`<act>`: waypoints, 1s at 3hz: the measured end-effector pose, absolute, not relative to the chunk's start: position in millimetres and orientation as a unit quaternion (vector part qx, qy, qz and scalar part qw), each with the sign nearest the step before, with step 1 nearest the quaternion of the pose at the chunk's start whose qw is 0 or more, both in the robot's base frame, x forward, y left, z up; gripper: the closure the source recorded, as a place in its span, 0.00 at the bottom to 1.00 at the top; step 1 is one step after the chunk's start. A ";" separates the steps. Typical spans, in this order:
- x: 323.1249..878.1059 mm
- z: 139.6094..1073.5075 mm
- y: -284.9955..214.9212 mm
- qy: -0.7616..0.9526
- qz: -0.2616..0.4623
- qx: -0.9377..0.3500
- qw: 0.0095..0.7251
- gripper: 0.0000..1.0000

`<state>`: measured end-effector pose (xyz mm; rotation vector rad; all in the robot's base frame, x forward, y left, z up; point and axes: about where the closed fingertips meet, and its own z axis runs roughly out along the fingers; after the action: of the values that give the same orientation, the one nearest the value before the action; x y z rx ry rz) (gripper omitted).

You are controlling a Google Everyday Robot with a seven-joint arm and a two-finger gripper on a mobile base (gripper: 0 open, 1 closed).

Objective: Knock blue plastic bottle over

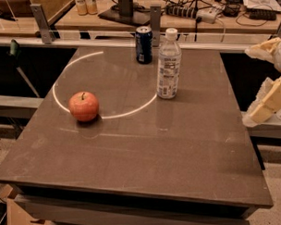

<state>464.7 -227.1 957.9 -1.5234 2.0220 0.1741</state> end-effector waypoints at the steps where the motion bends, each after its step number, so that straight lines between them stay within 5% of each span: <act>1: 482.7 947.6 -219.2 0.759 0.138 -0.518 0.370 0.00; 2: 510.6 948.0 -190.9 0.746 0.229 -0.457 0.426 0.00; 3: 510.6 943.9 -186.7 0.749 0.227 -0.455 0.424 0.00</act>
Offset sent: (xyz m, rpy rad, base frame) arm 0.0793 0.0470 -0.0121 0.7209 0.0214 -0.1427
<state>510.6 -186.7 943.9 -1.1386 1.8752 0.5673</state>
